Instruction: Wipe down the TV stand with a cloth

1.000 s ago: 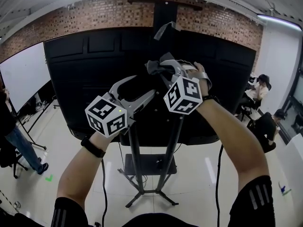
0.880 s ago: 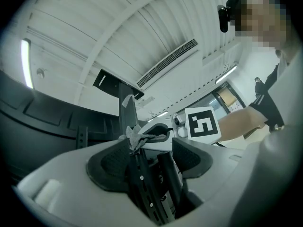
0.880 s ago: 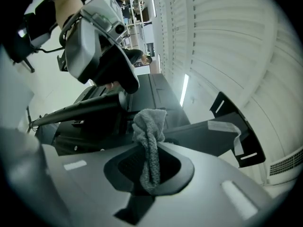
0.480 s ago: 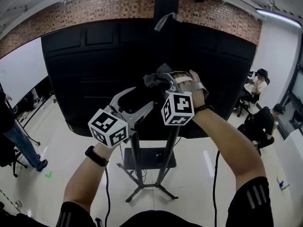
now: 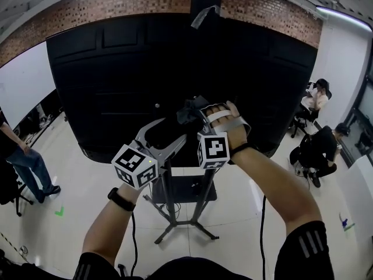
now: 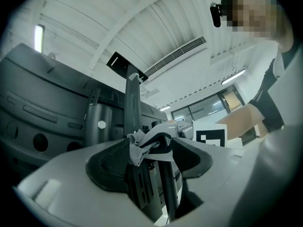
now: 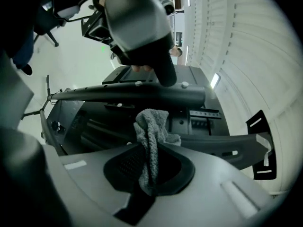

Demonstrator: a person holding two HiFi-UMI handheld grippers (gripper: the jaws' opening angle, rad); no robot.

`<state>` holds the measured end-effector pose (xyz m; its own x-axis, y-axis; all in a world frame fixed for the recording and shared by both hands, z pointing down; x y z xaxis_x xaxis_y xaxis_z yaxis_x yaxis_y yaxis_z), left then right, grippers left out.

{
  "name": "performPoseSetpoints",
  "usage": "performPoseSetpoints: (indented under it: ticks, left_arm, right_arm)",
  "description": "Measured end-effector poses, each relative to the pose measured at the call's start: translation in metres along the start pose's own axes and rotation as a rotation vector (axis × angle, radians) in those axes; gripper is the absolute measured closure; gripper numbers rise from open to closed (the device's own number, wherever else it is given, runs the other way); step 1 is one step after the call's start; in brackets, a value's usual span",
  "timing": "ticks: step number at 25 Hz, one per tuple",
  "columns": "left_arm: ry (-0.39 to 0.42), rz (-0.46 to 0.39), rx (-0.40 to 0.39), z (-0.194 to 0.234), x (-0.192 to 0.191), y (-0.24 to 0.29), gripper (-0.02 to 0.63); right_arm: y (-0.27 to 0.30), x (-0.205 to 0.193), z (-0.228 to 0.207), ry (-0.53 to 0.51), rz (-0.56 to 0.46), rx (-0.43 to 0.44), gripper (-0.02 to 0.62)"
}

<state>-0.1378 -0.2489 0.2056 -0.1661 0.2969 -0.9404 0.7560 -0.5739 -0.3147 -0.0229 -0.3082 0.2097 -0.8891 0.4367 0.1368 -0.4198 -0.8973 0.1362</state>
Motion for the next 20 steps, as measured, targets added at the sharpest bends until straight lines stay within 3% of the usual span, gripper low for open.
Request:
performPoseSetpoints:
  ticks: [6, 20]
  left_arm:
    - [-0.032, 0.031, 0.008, -0.003, -0.025, -0.01, 0.298]
    - [-0.116, 0.1, 0.02, -0.01, -0.079, -0.026, 0.298]
  right_arm:
    - [0.01, 0.006, 0.044, -0.025, 0.013, 0.042, 0.563]
    - [0.024, 0.017, 0.12, 0.046, 0.008, 0.16, 0.563]
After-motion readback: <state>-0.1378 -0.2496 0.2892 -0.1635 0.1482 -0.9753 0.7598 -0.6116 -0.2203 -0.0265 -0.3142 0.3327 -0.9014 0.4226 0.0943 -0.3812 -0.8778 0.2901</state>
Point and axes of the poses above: the fingertips, and each gripper's own axes: y forward along the fingers, z to its left, x out of its top, the point moved 8 cm from there along -y, backward along the fingers, and after that the axes turned 4 degrees about -z, right-handed, at the moved point
